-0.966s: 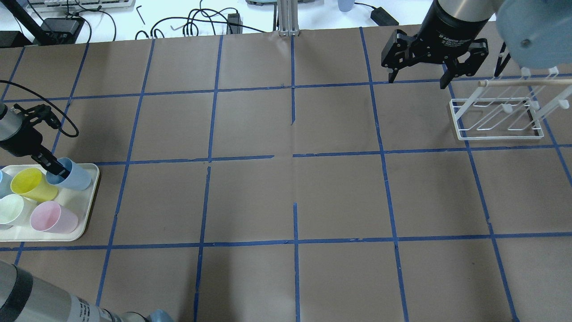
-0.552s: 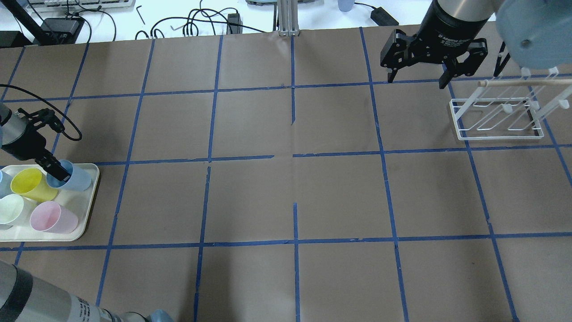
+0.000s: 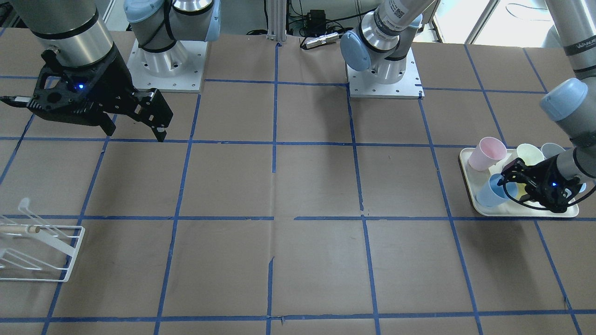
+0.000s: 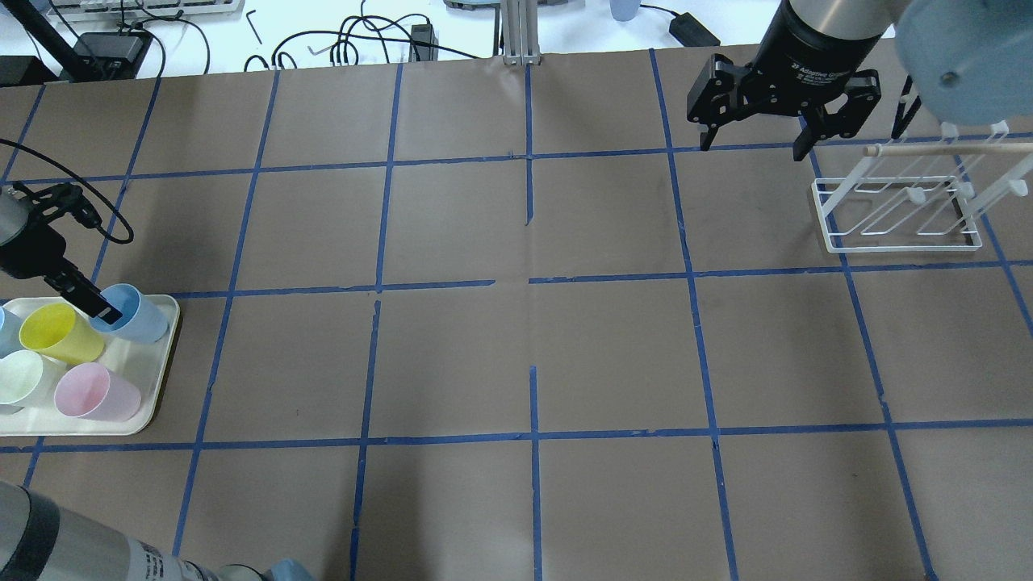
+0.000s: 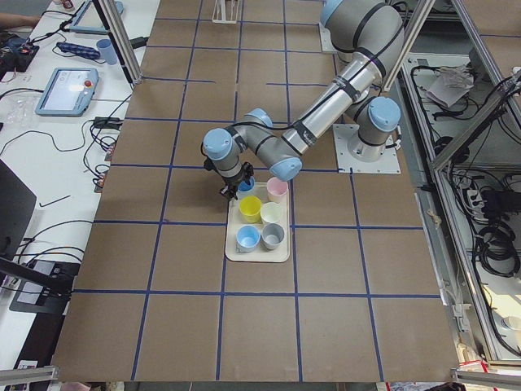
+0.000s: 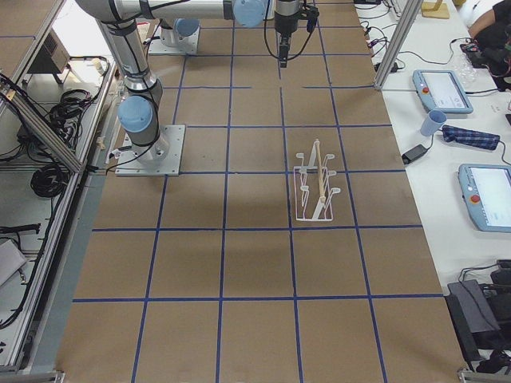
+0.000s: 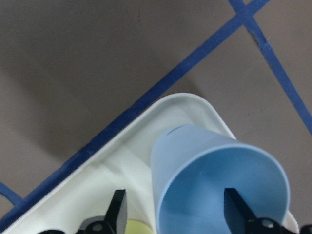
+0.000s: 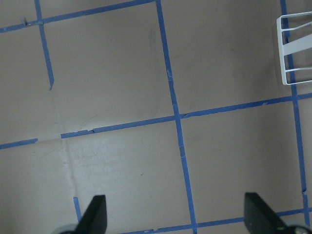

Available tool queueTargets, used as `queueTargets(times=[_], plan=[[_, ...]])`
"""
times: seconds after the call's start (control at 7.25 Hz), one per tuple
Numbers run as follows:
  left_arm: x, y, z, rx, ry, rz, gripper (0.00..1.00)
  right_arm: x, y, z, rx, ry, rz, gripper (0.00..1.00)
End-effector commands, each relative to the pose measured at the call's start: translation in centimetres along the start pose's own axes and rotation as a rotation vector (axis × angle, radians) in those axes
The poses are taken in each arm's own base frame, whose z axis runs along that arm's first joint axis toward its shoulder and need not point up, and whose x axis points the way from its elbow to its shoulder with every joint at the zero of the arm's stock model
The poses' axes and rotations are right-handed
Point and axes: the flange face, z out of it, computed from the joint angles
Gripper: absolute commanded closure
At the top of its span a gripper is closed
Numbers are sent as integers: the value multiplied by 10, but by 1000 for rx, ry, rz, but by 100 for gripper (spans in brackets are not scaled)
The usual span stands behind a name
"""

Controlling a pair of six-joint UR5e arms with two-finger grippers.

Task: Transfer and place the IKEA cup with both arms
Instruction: 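Open the left gripper to release the cup upright on the tray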

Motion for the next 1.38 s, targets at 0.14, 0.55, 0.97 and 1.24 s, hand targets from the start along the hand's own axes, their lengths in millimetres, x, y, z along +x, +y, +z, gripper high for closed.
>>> queueTargets(times=[0.14, 0.55, 0.97, 1.24], plan=[[35, -45, -89, 8, 9, -173, 25, 0, 1, 1, -3, 3, 0, 0], [145, -145, -138, 31, -76, -386, 14, 1, 2, 1, -3, 3, 0, 0], [268, -225, -173, 104, -136, -576, 0, 1, 2, 1, -3, 3, 0, 0], [316, -232, -214, 63, -128, -623, 0, 1, 2, 1, -3, 3, 0, 0]])
